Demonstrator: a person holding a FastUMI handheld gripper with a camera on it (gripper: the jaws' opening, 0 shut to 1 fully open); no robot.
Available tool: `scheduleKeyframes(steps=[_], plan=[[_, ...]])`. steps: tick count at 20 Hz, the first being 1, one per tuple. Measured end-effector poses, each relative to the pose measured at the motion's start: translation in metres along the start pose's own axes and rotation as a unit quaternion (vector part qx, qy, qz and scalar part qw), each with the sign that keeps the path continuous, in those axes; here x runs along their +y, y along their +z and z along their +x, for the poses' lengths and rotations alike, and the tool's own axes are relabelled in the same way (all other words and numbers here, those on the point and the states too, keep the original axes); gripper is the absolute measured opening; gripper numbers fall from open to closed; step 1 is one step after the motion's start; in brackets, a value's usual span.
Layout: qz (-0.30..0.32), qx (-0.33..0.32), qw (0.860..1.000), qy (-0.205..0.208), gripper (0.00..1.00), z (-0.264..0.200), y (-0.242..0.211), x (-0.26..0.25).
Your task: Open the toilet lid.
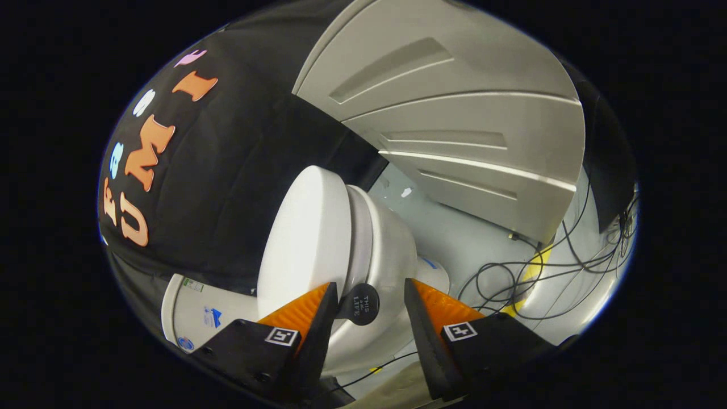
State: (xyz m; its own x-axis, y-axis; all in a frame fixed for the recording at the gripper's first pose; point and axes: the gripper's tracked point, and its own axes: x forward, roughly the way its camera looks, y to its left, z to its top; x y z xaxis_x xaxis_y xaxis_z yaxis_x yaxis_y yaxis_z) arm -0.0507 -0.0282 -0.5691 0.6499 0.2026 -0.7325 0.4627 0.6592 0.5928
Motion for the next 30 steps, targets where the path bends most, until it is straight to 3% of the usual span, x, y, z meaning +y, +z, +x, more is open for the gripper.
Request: scheduleKeyframes(steps=[4,5,8,10,14,27,30], plan=[[0.048,0.020,0.998,0.023,0.45,0.010,-0.009,0.004],[0.057,0.010,0.998,0.025,0.29,0.010,-0.005,0.004],[0.105,0.002,0.994,0.030,0.21,0.011,-0.001,0.009],[0.125,-0.001,0.992,0.027,0.08,0.004,0.000,0.011],[0.098,0.004,0.995,-0.004,0.09,-0.003,0.000,0.021],[0.017,-0.047,0.999,0.005,0.09,-0.038,0.027,0.101],[-0.032,-0.047,0.998,0.002,0.08,-0.048,0.027,0.122]])
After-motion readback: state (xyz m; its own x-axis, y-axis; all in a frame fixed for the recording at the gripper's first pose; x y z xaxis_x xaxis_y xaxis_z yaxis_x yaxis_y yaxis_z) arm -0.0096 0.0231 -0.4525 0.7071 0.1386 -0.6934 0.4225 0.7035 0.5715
